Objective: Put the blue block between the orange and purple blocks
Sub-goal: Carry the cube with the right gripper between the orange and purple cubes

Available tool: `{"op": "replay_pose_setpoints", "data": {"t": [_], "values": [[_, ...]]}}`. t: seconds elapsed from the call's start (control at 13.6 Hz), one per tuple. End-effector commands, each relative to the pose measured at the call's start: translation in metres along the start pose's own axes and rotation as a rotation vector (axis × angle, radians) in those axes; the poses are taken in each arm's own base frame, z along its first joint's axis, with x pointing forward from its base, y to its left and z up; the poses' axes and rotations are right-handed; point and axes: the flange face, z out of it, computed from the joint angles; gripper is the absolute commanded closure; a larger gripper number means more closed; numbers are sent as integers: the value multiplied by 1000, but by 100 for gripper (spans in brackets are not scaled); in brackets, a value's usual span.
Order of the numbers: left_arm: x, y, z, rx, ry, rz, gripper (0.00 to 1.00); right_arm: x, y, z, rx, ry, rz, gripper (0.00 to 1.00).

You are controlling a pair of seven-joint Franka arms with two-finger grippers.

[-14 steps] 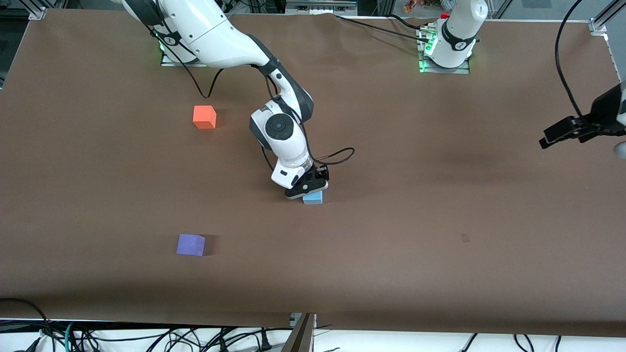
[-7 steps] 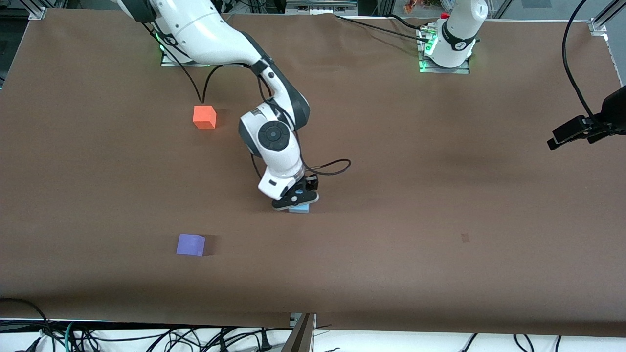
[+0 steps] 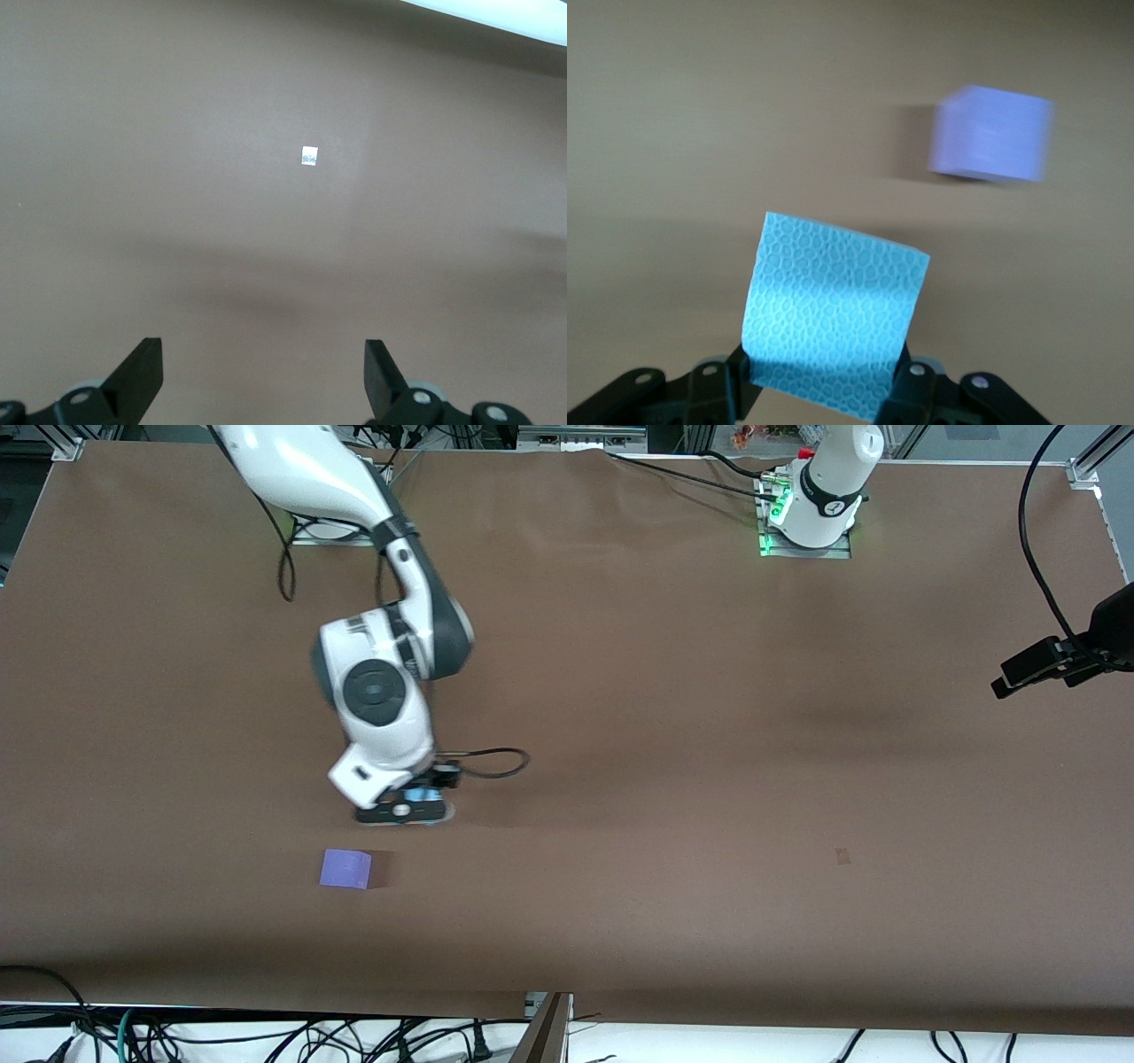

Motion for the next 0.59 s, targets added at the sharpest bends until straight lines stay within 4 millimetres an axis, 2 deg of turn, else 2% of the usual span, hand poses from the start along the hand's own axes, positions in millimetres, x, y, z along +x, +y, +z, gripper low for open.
{"op": "replay_pose_setpoints", "data": {"t": [0.0,0.22,0.37,0.51], "values": [[4,1,-5,-12,1,7,0,-40,55,7,32,-8,47,76],[4,0,-5,-13,1,4,0,-71,86,29,50,-25,78,76],[4,0,-5,-11,1,4,0,-95,98,54,74,32,34,76],[4,-1,-5,-11,0,1,0,-106,107,68,80,53,-1,76]]}}
